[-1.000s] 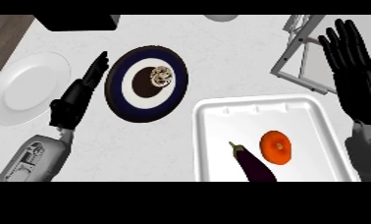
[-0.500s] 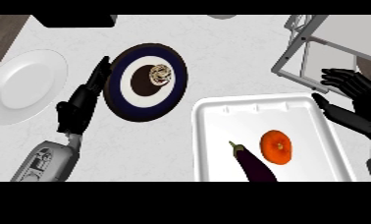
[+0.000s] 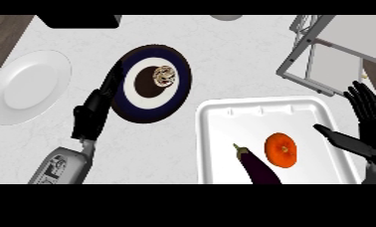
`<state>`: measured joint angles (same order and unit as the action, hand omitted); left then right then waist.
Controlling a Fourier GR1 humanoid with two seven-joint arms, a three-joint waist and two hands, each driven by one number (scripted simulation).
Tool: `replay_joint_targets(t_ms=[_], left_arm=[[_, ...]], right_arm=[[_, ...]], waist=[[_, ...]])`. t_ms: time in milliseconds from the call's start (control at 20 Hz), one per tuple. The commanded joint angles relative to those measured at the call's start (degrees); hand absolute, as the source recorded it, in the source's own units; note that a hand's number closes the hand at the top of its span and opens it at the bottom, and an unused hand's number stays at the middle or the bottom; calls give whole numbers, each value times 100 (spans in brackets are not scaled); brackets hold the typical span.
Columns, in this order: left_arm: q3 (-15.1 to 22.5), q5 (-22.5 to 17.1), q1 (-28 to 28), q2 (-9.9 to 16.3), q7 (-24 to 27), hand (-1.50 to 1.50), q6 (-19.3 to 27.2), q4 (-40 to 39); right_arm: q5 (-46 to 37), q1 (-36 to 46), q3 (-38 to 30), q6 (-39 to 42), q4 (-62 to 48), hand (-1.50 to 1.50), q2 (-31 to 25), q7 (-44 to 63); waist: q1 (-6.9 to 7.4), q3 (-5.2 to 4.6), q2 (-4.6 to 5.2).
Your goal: Pick the squash from the tray and place it in the tiered shelf
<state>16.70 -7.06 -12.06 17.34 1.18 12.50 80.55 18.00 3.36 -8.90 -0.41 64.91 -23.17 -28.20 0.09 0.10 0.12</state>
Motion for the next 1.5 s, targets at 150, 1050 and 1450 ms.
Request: replay_joint_targets(t_ms=[150,1050,1450], left_arm=[[-22,53,101,-72,-11,0,-33,38],[-240,265,219,-68,-25,0,-107,28],[-250,469,412,-343,-304,0,-264,566]], right_arm=[[-469,-269,556,1099,807,-150,-1141,713],[-1986,-492,1608,1643,4374,-150,-2881,4540],[-2596,-576,1869,1752,5374,-150,-1919,5793]], waist=[[-60,-22,-32],[-64,-22,-31],[-4,-11,-20]])
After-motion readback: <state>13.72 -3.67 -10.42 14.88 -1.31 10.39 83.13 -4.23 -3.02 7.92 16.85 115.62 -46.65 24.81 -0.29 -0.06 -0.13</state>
